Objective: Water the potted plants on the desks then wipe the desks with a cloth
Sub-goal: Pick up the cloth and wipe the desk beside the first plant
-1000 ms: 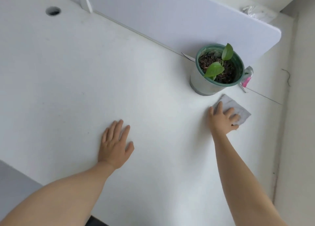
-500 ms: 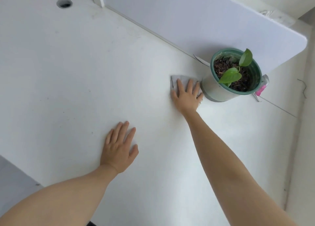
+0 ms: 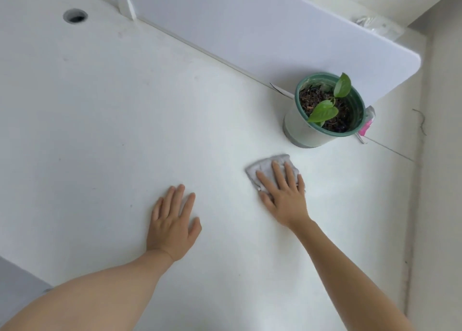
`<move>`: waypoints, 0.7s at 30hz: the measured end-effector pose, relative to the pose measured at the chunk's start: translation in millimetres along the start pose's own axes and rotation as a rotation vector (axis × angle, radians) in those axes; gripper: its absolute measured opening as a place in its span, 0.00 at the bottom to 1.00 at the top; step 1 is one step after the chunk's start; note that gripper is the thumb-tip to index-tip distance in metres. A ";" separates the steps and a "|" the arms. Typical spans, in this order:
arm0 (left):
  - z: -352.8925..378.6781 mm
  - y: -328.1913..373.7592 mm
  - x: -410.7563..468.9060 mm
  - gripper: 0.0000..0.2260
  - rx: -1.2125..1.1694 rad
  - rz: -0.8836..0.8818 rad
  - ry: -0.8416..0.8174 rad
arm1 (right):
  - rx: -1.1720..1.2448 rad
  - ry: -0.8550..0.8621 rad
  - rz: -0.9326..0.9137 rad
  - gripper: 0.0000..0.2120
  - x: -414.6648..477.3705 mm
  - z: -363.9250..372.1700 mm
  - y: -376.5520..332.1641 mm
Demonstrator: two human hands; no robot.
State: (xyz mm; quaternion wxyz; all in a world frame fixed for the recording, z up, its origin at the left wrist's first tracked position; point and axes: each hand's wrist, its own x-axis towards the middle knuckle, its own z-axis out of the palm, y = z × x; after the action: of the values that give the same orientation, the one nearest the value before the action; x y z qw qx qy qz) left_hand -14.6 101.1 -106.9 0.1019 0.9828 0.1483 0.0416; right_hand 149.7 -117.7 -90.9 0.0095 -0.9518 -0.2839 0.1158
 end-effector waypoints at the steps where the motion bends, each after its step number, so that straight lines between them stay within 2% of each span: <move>1: 0.2 0.3 0.0 0.23 -0.002 0.005 0.000 | 0.029 -0.004 0.107 0.28 -10.7 -4.3 21.8; 3: 0.6 0.7 -0.5 0.23 -0.002 0.008 -0.005 | 0.115 -0.007 0.409 0.29 -22.7 -11.0 56.9; 6: 0.8 1.8 -0.5 0.23 -0.001 0.000 -0.012 | 0.265 0.072 0.857 0.24 -19.0 -21.4 77.3; 9: 0.2 2.5 -0.8 0.23 -0.001 0.001 -0.013 | 0.366 0.101 1.054 0.22 -3.8 -25.3 50.8; 11: -0.3 2.5 -0.9 0.23 0.002 0.005 -0.009 | 0.359 0.117 0.980 0.22 7.5 -17.2 10.5; 12: -0.2 2.4 -1.0 0.23 0.002 0.006 -0.004 | 0.317 0.142 0.855 0.22 11.8 -13.9 -14.3; 15: 0.3 2.7 -1.0 0.23 0.005 0.010 0.010 | 0.214 0.052 0.412 0.26 32.1 -11.9 -79.0; 17: 0.8 2.0 -0.6 0.23 0.020 0.015 0.022 | 0.203 -0.002 0.214 0.26 63.9 -16.7 -92.4; 21: 3.6 1.5 -1.0 0.23 0.041 0.022 0.045 | 0.194 -0.038 0.181 0.23 138.4 -42.6 -64.5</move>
State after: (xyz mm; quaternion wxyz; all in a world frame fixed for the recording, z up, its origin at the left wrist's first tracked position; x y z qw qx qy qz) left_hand -14.7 98.7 -110.1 0.0780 0.9851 0.1403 0.0616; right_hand 237.1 13.5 -73.8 0.0858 -0.9657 -0.1845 0.1612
